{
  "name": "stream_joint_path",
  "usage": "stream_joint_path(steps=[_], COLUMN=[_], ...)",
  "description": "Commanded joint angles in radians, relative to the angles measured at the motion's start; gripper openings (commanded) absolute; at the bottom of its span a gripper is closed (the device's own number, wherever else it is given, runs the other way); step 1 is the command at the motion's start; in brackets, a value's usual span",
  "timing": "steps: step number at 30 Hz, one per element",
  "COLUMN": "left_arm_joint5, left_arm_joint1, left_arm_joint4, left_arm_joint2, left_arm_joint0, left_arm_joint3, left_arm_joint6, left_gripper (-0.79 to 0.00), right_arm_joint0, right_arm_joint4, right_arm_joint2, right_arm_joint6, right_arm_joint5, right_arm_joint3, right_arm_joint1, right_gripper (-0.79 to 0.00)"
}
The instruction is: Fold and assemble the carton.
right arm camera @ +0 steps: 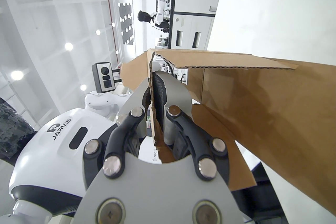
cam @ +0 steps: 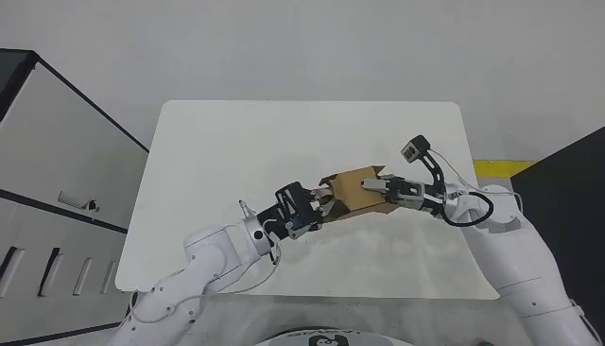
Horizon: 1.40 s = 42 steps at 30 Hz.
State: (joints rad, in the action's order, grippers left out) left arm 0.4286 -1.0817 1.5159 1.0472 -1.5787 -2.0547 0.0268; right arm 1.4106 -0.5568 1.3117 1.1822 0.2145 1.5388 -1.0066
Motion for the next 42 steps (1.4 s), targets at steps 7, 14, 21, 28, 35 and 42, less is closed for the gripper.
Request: stream_joint_path(steps=[7,14,21,28,35,42], left_arm_joint5=[0.012,0.013,-0.006,-0.028,-0.031,0.000], left_arm_joint1=[-0.005,-0.012,-0.005,0.010,0.019,0.019], left_arm_joint4=[0.019,0.015,-0.010,-0.009,-0.037,-0.083], left_arm_joint2=[-0.029,-0.056,-0.003,0.098,0.170,0.166], left_arm_joint0=[0.027,0.056,0.022,-0.050,-0.104,-0.111], left_arm_joint3=[0.000,0.016,-0.023,-0.088,-0.069,-0.031], left_arm_joint6=[0.013,0.021,-0.012,-0.050,-0.066,-0.091], left_gripper=[-0.785,-0.785,-0.785,-0.785,-0.785,-0.785], right_arm_joint0=[0.003,0.002,-0.004,-0.023,-0.057,-0.096], right_arm_joint4=[0.044,0.033,-0.107,-0.234,-0.367,-0.466], right_arm_joint2=[-0.017,-0.023,-0.003,0.002,-0.013,-0.033], right_arm_joint6=[-0.012,-0.004,0.056,0.130,0.217,0.266], right_arm_joint5=[-0.007,-0.003,0.017,0.023,0.035,0.021], right_arm_joint3=[0.022,0.023,-0.029,-0.084,-0.148,-0.205], right_arm_joint1=[0.001,0.001,-0.001,-0.006,-0.018,-0.033], right_gripper=[-0.785,-0.785,-0.785,-0.785,-0.785,-0.785])
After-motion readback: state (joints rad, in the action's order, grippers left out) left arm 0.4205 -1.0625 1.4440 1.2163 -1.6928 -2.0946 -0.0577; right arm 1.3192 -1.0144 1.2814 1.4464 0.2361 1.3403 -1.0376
